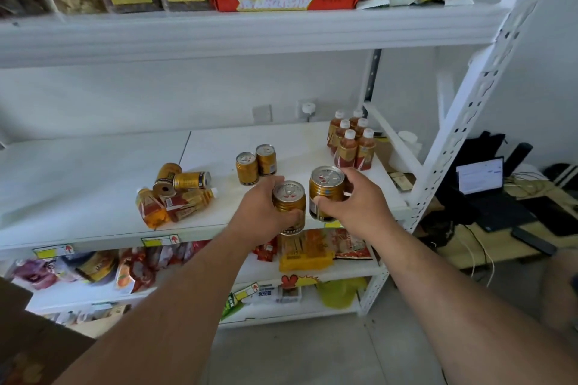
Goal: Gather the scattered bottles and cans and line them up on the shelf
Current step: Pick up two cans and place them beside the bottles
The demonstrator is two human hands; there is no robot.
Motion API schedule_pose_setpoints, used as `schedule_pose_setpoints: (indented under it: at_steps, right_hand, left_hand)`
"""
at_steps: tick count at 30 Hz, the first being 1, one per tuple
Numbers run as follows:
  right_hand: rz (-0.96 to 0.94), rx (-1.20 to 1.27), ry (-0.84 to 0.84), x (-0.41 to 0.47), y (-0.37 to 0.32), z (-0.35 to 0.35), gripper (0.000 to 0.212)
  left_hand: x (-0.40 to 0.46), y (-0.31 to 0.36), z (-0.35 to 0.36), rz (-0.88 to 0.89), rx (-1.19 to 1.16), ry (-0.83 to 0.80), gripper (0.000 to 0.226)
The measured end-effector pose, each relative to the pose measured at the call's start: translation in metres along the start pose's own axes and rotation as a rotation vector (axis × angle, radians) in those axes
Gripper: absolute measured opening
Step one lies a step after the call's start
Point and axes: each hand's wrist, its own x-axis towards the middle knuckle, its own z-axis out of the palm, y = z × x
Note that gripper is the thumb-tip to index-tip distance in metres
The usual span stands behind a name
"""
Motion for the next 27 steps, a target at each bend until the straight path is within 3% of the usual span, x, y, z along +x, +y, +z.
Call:
schedule_pose_setpoints:
  at_steps: [13, 27]
  right_hand:
    - [-0.013, 0.017, -0.032, 0.043, 0.034, -0.044, 0.066]
    - [-0.042, 0.007, -0.105, 0.118, 0.051, -0.054, 0.063]
  left_hand:
    - [0.038, 0.032, 0.040, -0.028, 0.035, 0.039, 0.082]
    - [0.111, 0.031, 0.062, -0.075, 0.078, 0.079, 0.080]
